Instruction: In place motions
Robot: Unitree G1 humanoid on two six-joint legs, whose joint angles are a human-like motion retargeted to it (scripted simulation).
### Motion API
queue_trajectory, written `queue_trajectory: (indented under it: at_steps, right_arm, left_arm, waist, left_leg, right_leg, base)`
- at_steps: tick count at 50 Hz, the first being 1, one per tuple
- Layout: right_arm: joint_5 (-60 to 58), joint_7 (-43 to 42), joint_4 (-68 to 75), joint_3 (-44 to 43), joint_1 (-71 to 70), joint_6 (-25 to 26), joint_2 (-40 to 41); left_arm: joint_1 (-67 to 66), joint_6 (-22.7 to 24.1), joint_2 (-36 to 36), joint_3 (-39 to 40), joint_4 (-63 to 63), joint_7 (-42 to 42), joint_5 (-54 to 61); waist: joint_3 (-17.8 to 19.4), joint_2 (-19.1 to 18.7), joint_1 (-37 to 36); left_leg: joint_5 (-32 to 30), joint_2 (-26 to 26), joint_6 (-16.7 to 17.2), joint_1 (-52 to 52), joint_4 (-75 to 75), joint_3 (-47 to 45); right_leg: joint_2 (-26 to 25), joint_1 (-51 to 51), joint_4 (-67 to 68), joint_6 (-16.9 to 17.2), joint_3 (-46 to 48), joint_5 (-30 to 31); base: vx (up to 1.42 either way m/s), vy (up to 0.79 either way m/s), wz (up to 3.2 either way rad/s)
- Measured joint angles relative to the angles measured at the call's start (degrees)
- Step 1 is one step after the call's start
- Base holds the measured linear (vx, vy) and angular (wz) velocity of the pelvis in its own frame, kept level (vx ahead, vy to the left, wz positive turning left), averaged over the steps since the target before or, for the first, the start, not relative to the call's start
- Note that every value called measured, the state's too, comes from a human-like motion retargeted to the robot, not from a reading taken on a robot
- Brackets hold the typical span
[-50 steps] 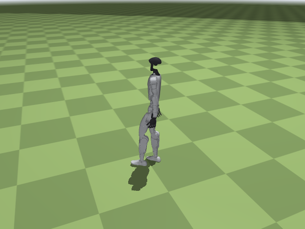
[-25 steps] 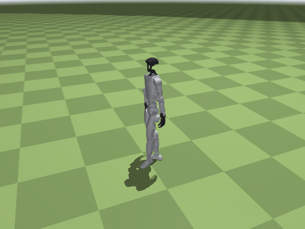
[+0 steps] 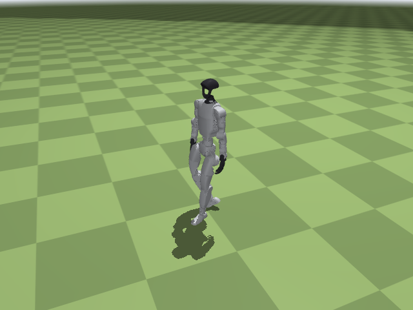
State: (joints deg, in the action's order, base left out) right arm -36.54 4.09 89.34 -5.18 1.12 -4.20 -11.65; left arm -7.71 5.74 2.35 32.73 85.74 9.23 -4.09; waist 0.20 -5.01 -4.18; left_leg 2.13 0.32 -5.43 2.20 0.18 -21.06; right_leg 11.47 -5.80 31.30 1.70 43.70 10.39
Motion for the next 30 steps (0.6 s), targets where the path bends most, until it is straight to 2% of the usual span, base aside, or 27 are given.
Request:
queue_trajectory:
  at_steps: [4,7,10,12,15,17,20,22,25,30]
  right_arm:
    - [1.51,-0.5,1.01,-0.07,0.33,0.05,0.84]
    - [1.78,-0.61,1.17,0.4,0.55,-0.04,1.22]
    - [0.75,-1.04,1.22,1.35,0.88,-0.01,1.2]
    - [-0.16,-1.12,1.23,1.78,1.09,-0.05,1.23]
    - [-1.62,-0.37,1.72,1.68,1.43,0.08,0.98]
    - [-2.43,0.14,1.7,0.64,2.19,0.53,0.87]
    - [-2.4,0.08,0.47,0.29,1.52,0.3,0.94]
    - [-2.12,0.43,-0.67,0.82,0.46,-0.08,1.23]
    - [-1.5,1.67,-2.22,1.62,-0.39,-0.38,1.81]
    - [1.73,3.28,-4.25,1.57,-0.76,-1.52,2.57]
  left_arm:
    - [2.13,-0.05,1.45,-0.74,0.09,-0.65,0.23]
    - [3.17,0.03,2.12,-0.88,-0.22,-0.7,0.8]
    - [3.41,0.14,2.54,-1.28,-0.85,-0.21,1.35]
    - [3.43,0.05,2.98,-1.41,-0.93,-0.1,1.14]
    - [3.42,-0.48,3.57,-1.44,-0.1,-0.13,-0.24]
    - [2.57,-0.48,2.81,-1.94,0.64,-0.98,-0.77]
    - [1.65,0.44,1.94,-2.11,1.46,-1.54,1.39]
    - [0.82,0.1,1.77,-1.53,2.27,-0.01,1.86]
    - [-0.53,-1.26,1.44,0.13,4.45,0.39,-0.25]
    - [-1.62,-1.18,0.93,0.03,5.5,-1.32,-0.98]
  waist:
    - [0.73,1.55,2.56]
    - [1.36,3.76,3.7]
    - [2.19,6.77,5.51]
    - [3.18,8.1,6.72]
    - [3.13,8.5,2.86]
    - [2.2,7.73,1.67]
    - [2.54,7.85,-0.4]
    - [3.0,7.56,1.09]
    - [1.77,6.92,3.43]
    - [1.78,6.6,2.86]
  left_leg:
    - [-0.84,-1.03,-0.37,0.35,-0.27,2.47]
    - [-1.18,-2.89,-0.59,0.43,-0.34,3.75]
    - [-1.43,-6.42,-1.05,-0.42,-0.62,5.36]
    - [-1.56,-8.2,-1.2,-2.08,-1.03,6.82]
    - [-1.35,-8.46,-0.9,-3.28,-1.23,6.01]
    - [-1.26,-8.06,-0.84,-3.11,-0.8,7.82]
    - [-0.96,-8.21,-0.82,-3.49,-1.05,7.04]
    - [-1.0,-8.04,-0.64,-3.72,-0.98,7.83]
    - [-1.03,-7.73,-0.41,-3.15,-0.74,8.63]
    - [-0.77,-7.54,-0.03,-3.31,-0.48,8.64]
  right_leg:
    - [-4.2,5.76,-2.35,4.21,-12.27,-5.71]
    - [-6.81,7.43,-10.11,5.75,-19.18,-9.01]
    - [-7.3,7.13,-21.11,7.37,-23.98,-10.78]
    - [-7.56,6.0,-26.5,5.31,-24.15,-9.23]
    - [-6.45,3.42,-28.26,7.23,-19.76,-9.54]
    - [-7.19,3.07,-29.63,7.1,-22.39,-8.81]
    - [-7.69,2.76,-30.41,6.32,-21.56,-8.6]
    - [-7.93,2.41,-30.39,6.11,-21.92,-8.93]
    - [-8.17,2.41,-30.38,5.88,-21.34,-9.42]
    - [-8.15,2.12,-30.16,5.44,-20.61,-9.88]
  base:
    - [0.03,-0.07,0.86]
    - [-0.04,-0.09,0.78]
    - [0.01,-0.1,1.03]
    - [0.04,-0.06,0.92]
    - [0.12,-0.03,0.01]
    - [0.14,-0.02,0.38]
    - [-0.05,-0.06,-0.05]
    - [-0.03,-0.08,0.25]
    - [0.03,-0.05,0.25]
    - [0.0,-0.02,0.06]
